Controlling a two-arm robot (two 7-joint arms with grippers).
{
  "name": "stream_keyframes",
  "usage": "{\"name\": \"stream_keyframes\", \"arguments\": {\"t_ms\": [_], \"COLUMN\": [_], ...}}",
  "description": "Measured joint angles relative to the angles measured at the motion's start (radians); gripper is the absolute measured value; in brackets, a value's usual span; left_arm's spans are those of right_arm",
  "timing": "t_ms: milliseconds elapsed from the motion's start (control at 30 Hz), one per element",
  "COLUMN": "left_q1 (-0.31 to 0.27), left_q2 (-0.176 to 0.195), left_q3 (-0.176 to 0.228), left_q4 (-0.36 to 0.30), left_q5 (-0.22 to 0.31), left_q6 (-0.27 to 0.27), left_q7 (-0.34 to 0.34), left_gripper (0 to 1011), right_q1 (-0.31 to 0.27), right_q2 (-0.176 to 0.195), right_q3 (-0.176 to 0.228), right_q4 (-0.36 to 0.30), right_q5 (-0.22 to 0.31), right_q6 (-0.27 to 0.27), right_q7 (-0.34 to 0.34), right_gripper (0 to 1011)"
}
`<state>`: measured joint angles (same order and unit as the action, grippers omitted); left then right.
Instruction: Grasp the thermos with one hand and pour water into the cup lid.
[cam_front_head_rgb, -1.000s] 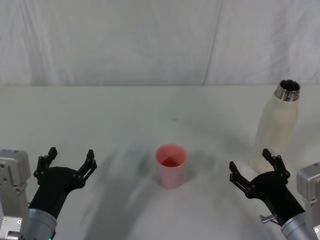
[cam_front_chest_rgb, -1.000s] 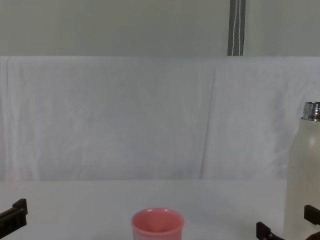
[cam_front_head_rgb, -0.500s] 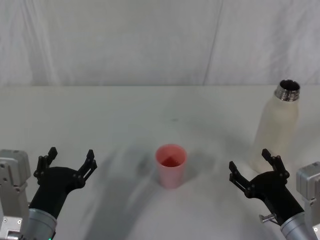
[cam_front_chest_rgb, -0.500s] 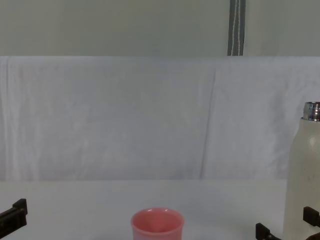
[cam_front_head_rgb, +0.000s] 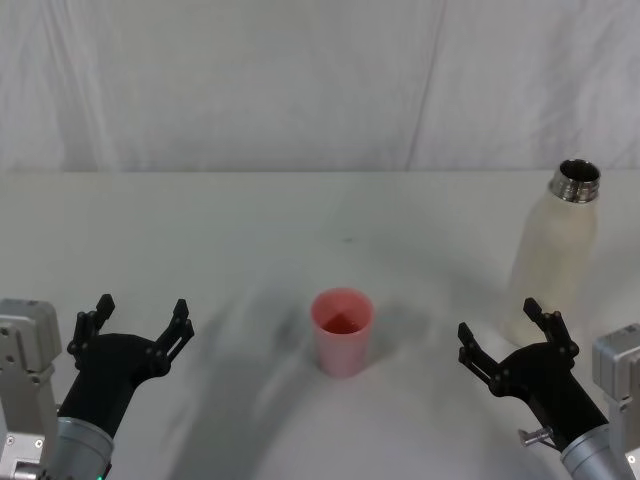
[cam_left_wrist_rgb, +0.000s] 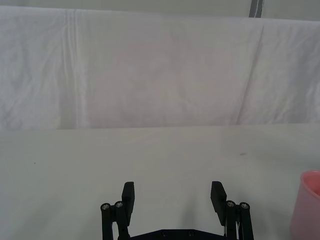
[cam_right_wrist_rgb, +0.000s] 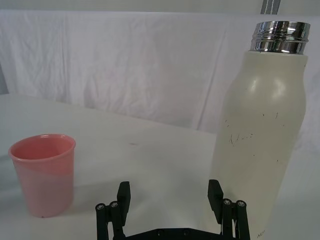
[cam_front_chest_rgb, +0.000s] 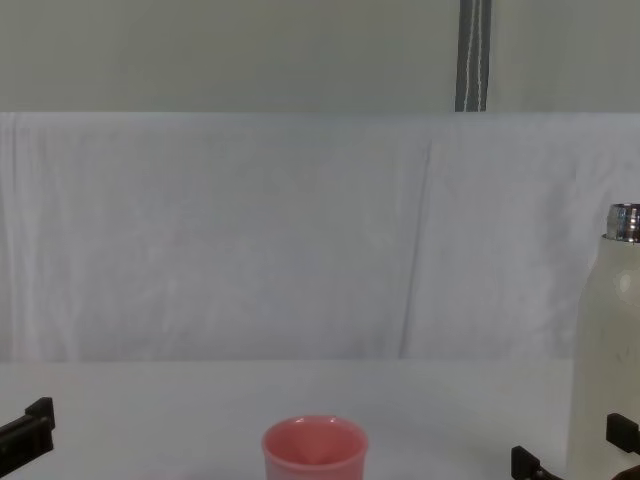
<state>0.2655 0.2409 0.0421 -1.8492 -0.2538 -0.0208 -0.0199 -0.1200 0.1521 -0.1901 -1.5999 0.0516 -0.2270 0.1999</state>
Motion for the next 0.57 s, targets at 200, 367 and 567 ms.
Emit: {"name": "stream_keyframes", "arguments": {"t_ms": [200, 367, 567], "left_q1": [0.000, 0.000, 0.000], "left_q2": [0.000, 0.000, 0.000], "left_q3": [0.000, 0.000, 0.000], "left_q4": [0.000, 0.000, 0.000], "left_q5": [0.000, 0.000, 0.000], "left_q6": [0.000, 0.000, 0.000], "left_q7": [0.000, 0.000, 0.000], "left_gripper": [1001, 1001, 1001], "right_q1": [0.000, 0.000, 0.000], "right_q2": [0.000, 0.000, 0.000], "right_q3": [0.000, 0.000, 0.000], "right_q4": [-0.001, -0.001, -0.001], "right_q5": [0.000, -0.001, -0.001], "right_q6": [0.000, 0.001, 0.001], "right_q7": [0.000, 0.000, 0.000], "right_gripper": [1001, 1001, 1001]}}
